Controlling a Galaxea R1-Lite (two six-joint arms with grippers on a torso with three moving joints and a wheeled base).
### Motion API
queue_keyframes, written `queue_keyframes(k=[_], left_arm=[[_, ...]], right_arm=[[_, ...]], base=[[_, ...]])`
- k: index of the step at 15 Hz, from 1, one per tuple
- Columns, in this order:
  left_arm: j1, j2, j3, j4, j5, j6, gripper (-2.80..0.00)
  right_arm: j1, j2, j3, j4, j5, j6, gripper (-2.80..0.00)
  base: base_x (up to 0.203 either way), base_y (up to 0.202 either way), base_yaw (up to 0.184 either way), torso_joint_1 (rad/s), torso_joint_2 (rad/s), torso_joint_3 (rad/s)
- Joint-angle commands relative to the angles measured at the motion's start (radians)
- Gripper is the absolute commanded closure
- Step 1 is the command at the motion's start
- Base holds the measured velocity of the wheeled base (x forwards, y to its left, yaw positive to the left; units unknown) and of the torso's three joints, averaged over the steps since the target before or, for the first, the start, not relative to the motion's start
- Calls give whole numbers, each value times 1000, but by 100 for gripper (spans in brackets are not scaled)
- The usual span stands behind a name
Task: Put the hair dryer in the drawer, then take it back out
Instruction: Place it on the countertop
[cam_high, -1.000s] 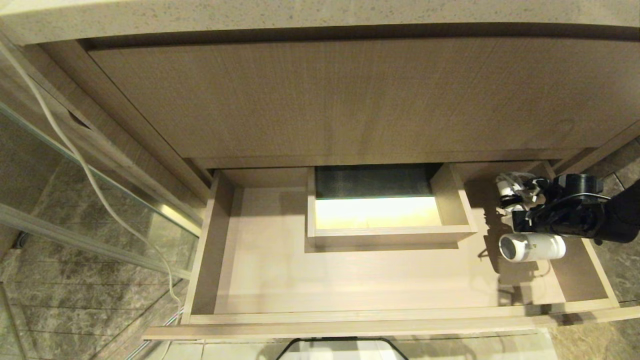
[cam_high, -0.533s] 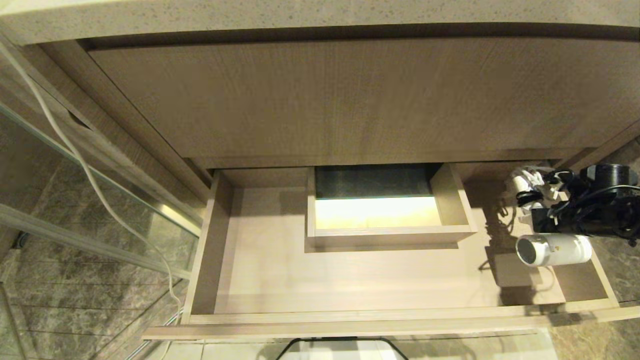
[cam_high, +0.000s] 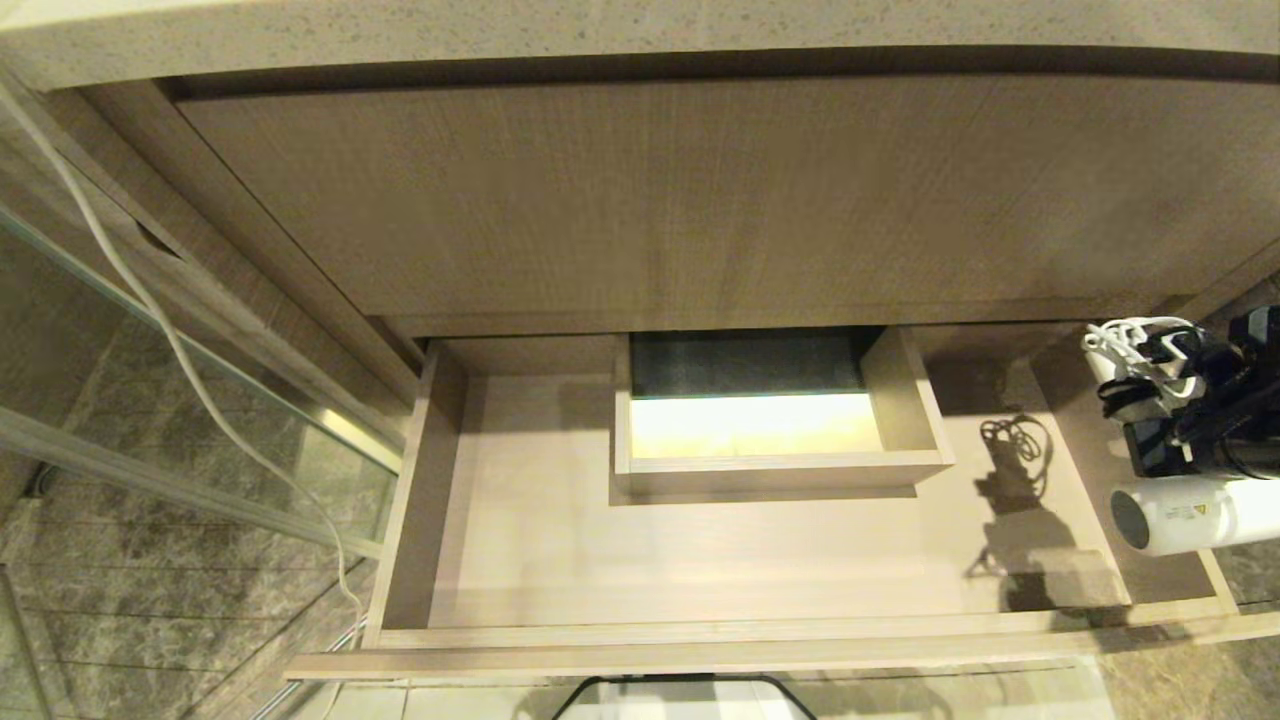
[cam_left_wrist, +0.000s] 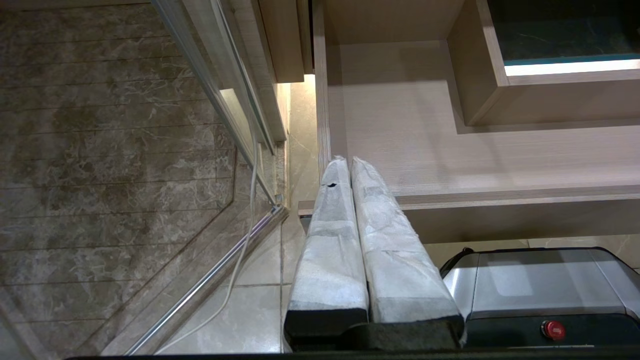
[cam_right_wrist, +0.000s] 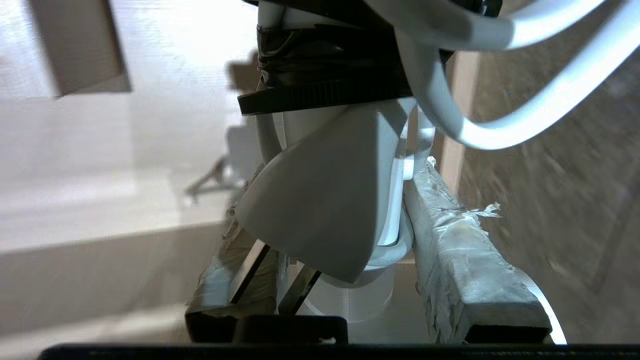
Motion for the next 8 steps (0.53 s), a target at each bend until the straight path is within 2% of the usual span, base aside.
queue_keyframes(k=[1, 3, 6, 8], left_arm=[[0, 0, 2, 0, 0, 0, 0], [0, 0, 1, 0, 0, 0, 0], [0, 0, 1, 0, 0, 0, 0], [0, 0, 1, 0, 0, 0, 0]], right_arm=[[-1, -144, 16, 34, 30, 21, 0], [0, -232, 31, 48, 193, 78, 0], [0, -359, 86, 69, 239, 96, 0], [-3, -439, 82, 193, 255, 95, 0]], base=[[0, 0, 0, 0, 0, 0], [0, 0, 0, 0, 0, 0], [0, 0, 0, 0, 0, 0], [0, 0, 0, 0, 0, 0]])
